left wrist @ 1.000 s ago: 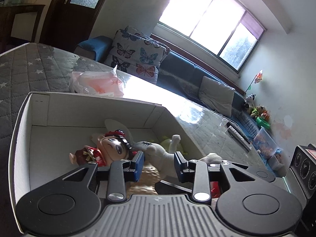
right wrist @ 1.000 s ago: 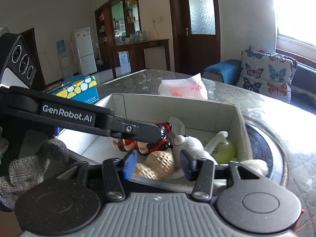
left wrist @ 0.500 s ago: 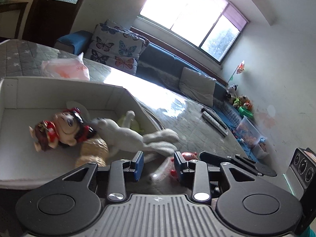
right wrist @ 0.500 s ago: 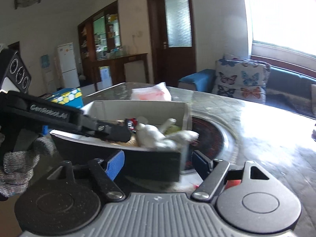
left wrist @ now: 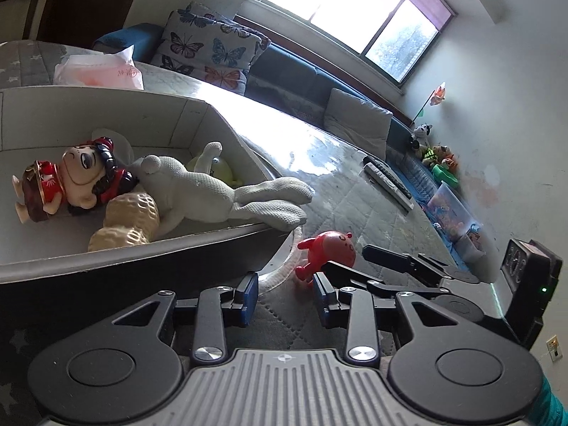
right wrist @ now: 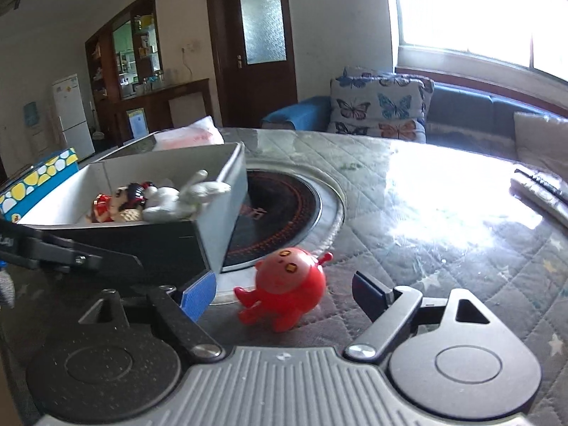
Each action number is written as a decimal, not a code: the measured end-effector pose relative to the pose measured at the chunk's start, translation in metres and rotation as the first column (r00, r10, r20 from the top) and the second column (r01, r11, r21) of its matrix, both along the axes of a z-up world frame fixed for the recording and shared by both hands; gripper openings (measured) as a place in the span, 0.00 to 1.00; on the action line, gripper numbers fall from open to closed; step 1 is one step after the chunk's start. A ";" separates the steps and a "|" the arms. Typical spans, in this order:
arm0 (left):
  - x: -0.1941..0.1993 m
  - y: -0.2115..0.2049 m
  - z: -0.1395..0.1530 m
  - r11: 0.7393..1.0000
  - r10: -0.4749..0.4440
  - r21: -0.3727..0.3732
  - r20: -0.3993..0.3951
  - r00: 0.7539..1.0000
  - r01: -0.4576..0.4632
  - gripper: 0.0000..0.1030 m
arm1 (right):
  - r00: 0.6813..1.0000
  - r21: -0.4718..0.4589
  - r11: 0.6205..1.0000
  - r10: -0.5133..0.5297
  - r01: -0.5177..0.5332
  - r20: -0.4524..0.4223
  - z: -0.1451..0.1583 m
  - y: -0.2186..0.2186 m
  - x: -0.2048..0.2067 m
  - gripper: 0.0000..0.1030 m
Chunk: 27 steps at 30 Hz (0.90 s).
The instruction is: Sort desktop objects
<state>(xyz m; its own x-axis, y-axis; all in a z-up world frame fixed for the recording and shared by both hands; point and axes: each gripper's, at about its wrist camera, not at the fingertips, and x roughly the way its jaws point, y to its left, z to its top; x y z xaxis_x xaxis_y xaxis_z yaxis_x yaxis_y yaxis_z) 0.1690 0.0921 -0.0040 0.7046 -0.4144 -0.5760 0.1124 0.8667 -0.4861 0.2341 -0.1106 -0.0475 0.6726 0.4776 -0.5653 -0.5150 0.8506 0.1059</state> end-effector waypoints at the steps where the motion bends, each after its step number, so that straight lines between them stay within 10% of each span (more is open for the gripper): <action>1: 0.001 0.000 -0.001 1.000 0.002 0.000 -0.004 1.000 -0.002 0.35 | 1.000 0.007 1.000 -0.002 0.003 -0.013 -0.005 -0.001 0.003 0.82; 10: 0.004 -0.004 -0.004 1.000 -0.002 0.001 -0.018 1.000 0.002 0.35 | 0.996 0.059 0.998 0.008 -0.003 -0.086 -0.018 -0.003 0.010 0.47; 27: 0.001 -0.017 -0.002 0.994 -0.109 0.000 -0.012 0.994 0.109 0.36 | 0.977 0.069 0.982 0.185 -0.179 -0.107 -0.009 0.006 -0.049 0.48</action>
<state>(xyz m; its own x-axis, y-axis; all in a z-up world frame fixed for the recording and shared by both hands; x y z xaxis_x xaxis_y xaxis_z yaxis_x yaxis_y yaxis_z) 0.1697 0.0753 -0.0056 0.6485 -0.4880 -0.5842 0.2008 0.8500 -0.4870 0.1847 -0.1047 -0.0567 0.5052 0.6204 -0.5999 -0.6426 0.7344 0.2185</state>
